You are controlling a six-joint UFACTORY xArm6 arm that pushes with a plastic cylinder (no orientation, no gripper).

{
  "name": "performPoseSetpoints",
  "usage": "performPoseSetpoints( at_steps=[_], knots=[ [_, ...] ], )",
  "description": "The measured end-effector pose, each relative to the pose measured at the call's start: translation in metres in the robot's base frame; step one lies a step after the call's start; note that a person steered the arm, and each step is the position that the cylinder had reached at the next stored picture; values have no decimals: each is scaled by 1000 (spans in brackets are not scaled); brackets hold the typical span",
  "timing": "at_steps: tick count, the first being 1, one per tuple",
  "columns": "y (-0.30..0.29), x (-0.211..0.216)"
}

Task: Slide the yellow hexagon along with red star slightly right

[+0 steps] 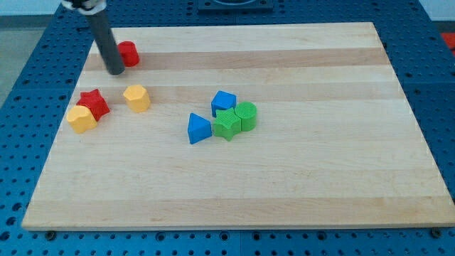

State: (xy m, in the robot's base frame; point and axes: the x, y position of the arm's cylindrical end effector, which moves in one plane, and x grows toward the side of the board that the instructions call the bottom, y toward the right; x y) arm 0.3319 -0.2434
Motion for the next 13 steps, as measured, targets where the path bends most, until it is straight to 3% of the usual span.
performPoseSetpoints(
  at_steps=[2,4,6,7,9,10,13],
  knots=[
    [-39,57],
    [-22,105],
    [69,106],
    [87,106],
    [-10,95],
    [-26,72],
    [71,63]
  ],
)
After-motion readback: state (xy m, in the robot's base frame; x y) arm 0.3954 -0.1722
